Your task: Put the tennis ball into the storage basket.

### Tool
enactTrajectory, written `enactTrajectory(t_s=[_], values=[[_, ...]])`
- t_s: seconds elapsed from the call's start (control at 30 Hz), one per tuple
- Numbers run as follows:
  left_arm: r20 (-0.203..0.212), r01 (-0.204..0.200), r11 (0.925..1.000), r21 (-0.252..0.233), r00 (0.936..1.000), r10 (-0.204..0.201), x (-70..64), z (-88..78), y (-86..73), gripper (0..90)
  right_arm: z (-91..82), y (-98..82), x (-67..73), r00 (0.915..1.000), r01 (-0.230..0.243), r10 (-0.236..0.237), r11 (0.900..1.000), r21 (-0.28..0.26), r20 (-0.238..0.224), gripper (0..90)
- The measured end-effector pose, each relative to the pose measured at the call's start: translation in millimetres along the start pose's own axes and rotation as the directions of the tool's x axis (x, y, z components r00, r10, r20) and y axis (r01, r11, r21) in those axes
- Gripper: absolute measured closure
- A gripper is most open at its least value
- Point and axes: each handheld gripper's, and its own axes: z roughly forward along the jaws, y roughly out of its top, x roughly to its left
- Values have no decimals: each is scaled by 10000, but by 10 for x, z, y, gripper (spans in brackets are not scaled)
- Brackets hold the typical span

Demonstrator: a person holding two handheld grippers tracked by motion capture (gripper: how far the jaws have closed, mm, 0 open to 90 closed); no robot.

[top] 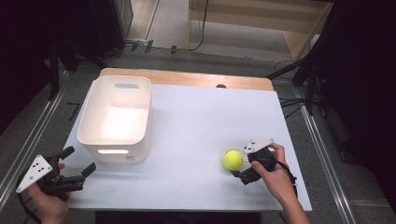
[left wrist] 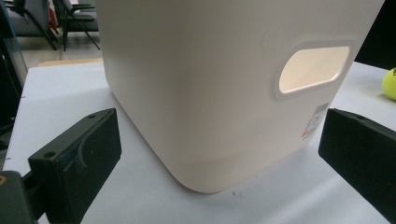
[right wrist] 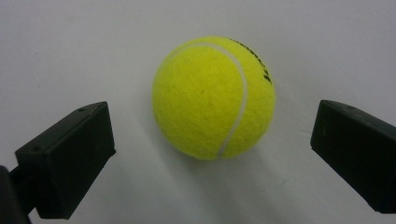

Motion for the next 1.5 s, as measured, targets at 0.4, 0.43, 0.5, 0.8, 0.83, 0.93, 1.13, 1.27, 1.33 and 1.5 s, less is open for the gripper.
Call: enactTrajectory(t_s=[0.4,0.43,0.5,0.8,0.83,0.93,1.13,1.27,1.33,1.5], values=[[6,-17,10000,10,10000,17,0,1,0,0,152,80,-44,9997,40,-20,9960,898,-223,0],[3,-17,10000,12,10000,17,-1,1,0,0,162,86,-46,9997,89,-69,9956,930,-223,0],[1,-13,10000,10,10000,13,0,1,0,0,180,97,-49,9997,108,-83,9948,1012,-250,0],[6,-11,10000,15,10000,11,-1,1,0,0,247,133,-63,9999,132,-122,9934,1142,-88,212],[6,-13,10000,16,10000,13,0,1,0,0,253,137,-62,9999,84,-75,9939,1099,-91,212],[8,-12,10000,13,10000,12,0,2,0,0,270,139,-77,9998,58,-38,9937,1119,-184,212],[13,-11,10000,15,10000,11,1,1,0,0,340,140,-71,9990,139,-78,9897,1428,-435,217],[12,0,10000,7,10000,0,1,1,0,0,367,158,-58,9985,280,-206,9881,1512,-503,235],[11,1,10000,10,10000,-1,1,1,0,0,368,170,-57,9982,397,-324,9872,1547,-498,238],[14,2,10000,9,10000,-2,2,1,0,0,356,183,-63,9975,438,-341,9856,1632,-617,241]])
